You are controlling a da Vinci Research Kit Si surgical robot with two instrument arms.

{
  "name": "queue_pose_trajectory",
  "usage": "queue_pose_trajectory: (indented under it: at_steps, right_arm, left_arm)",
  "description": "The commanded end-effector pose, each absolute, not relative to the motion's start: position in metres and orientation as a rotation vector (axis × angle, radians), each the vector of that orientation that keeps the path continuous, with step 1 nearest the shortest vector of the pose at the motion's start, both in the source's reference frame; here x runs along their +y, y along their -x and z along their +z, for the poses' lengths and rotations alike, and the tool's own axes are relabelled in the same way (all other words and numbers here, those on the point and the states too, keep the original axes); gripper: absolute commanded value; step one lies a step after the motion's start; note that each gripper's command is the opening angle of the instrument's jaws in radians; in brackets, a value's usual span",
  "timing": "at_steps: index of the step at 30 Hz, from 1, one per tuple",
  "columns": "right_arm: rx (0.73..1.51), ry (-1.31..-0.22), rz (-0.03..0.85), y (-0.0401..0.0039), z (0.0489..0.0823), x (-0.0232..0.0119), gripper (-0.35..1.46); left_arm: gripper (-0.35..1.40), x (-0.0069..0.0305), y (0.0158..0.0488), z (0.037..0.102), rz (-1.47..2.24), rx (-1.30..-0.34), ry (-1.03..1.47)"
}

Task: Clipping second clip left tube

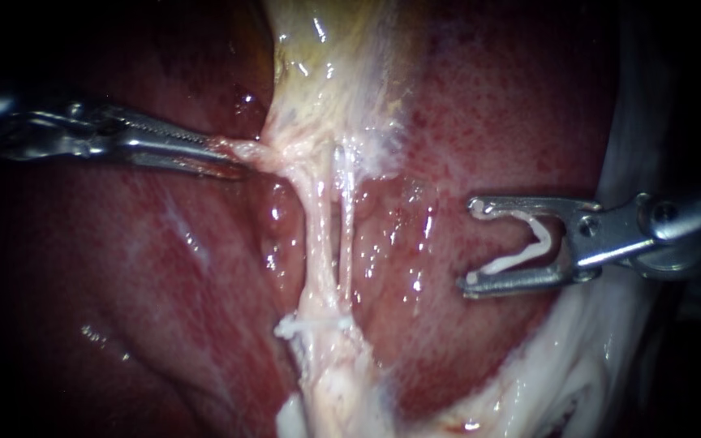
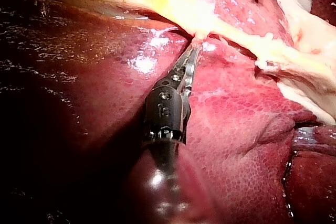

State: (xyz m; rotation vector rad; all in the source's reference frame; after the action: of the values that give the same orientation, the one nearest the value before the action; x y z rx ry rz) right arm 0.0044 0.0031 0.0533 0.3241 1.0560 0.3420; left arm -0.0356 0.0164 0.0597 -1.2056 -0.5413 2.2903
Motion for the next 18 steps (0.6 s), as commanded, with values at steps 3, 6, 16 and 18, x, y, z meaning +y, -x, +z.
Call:
queue_pose_trajectory:
  at_steps: [3,6,16,18]
  right_arm:
    - [1.057,-0.327,0.34,-0.0044,0.0533,0.0031,0.5]
    - [1.059,-0.332,0.336,-0.0045,0.0534,0.003,0.5]
    - [1.069,-0.353,0.316,-0.0049,0.0532,0.0029,0.5]
    - [1.08,-0.404,0.323,-0.0056,0.0531,0.0029,0.49]
  left_arm:
    - [-0.35,0.0165,0.0354,0.0594,2.29,-0.545,1.207]
    - [-0.35,0.0169,0.0346,0.0584,2.288,-0.56,1.21]
    - [-0.35,0.0205,0.0298,0.0524,2.24,-0.506,1.214]
    - [-0.35,0.0207,0.0295,0.0519,2.24,-0.498,1.216]
